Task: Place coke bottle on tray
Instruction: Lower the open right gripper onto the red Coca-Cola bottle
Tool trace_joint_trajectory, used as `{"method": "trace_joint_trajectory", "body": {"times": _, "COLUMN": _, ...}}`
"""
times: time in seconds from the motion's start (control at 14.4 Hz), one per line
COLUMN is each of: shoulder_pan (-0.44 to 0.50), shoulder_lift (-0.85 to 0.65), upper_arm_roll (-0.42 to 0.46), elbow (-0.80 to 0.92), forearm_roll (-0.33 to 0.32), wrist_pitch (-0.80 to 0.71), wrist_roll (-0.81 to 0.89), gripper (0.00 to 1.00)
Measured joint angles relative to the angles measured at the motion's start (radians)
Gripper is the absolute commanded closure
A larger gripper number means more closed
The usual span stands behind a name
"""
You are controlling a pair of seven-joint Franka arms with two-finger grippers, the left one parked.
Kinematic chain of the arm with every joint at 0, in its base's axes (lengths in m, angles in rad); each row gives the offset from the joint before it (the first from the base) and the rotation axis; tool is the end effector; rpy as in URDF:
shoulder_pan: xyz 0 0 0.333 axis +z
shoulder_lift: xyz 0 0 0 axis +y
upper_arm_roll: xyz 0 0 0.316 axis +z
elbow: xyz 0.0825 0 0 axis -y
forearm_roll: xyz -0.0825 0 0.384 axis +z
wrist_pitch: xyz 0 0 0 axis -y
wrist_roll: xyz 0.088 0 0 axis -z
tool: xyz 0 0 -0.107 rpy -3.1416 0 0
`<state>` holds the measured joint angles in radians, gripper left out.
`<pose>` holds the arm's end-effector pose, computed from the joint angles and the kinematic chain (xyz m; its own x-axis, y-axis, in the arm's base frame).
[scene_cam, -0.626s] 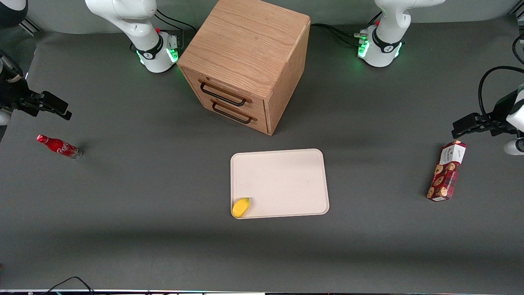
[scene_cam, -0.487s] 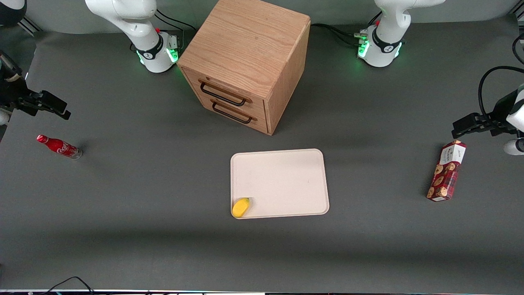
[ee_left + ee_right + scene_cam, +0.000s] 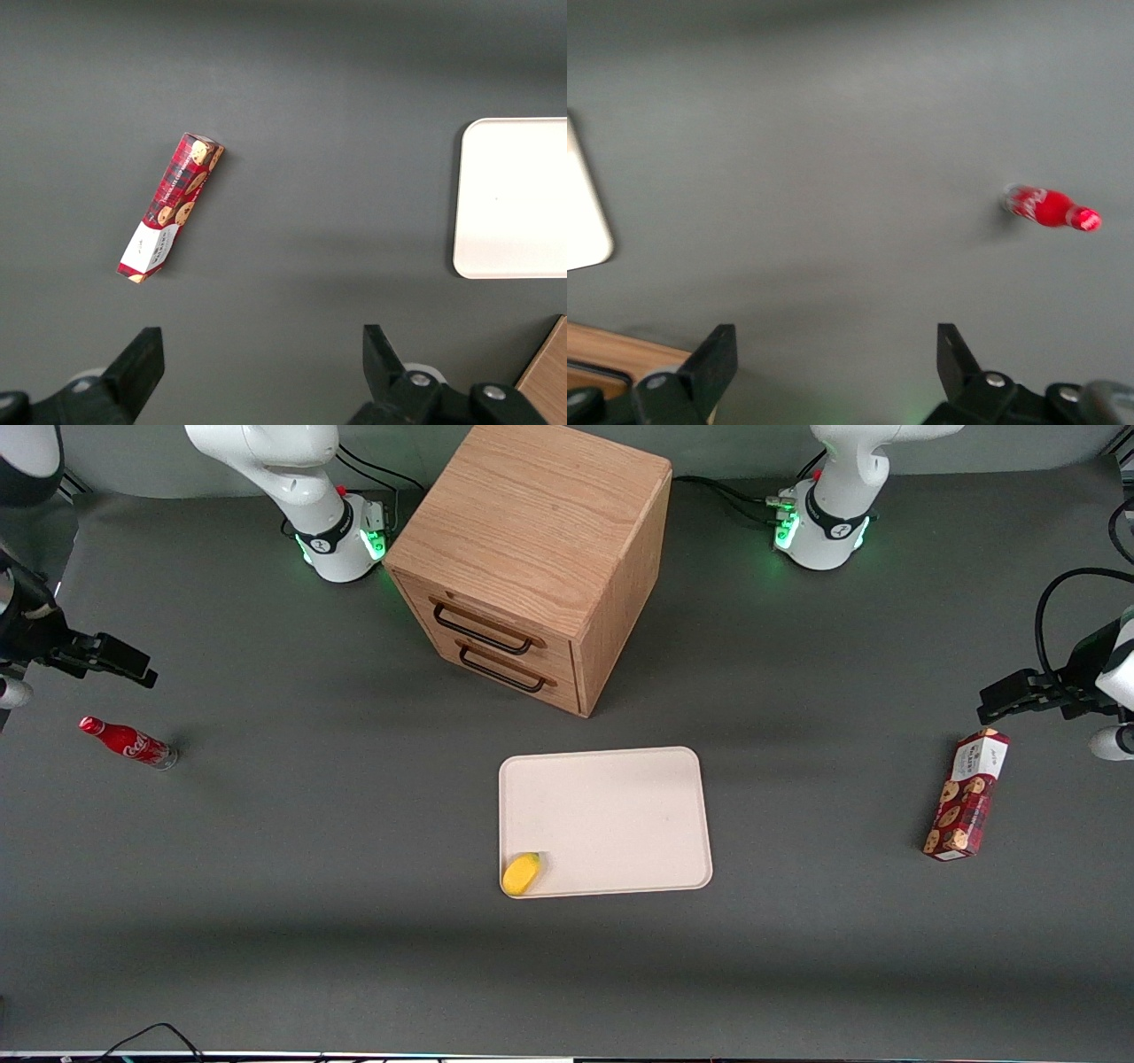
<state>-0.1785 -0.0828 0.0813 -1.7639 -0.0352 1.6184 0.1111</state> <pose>0.5253 -0.0533 0.5821 0.9769 -0.2056 -0.0580 -0.2029 -0.9780 0.0484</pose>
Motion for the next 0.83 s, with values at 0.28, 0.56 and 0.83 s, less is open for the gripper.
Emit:
{"method": "trace_joint_trajectory", "body": {"times": 0.28, "shoulder_pan": -0.17, "shoulder_lift": 0.073, "upper_arm_roll": -0.014, "elbow": -0.009, "forearm_roll": -0.013, "wrist_pitch": 0.062, "wrist_roll": -0.186, "gripper": 0.0}}
{"method": "trace_joint_trajectory", "body": {"times": 0.56, "shoulder_pan": -0.316, "shoulder_lift": 0.153, "upper_arm_roll": -0.022, "elbow": -0.035, "forearm_roll": -0.013, "wrist_pitch": 0.189, "wrist_roll": -0.375, "gripper": 0.0}}
{"method": "trace_joint_trajectory", "body": {"times": 0.83, "shoulder_pan": -0.371, "shoulder_lift": 0.188, "upper_arm_roll": -0.024, "elbow": -0.202, "forearm_roll": -0.014, "wrist_pitch": 0.46, "wrist_roll": -0.462, "gripper": 0.0}}
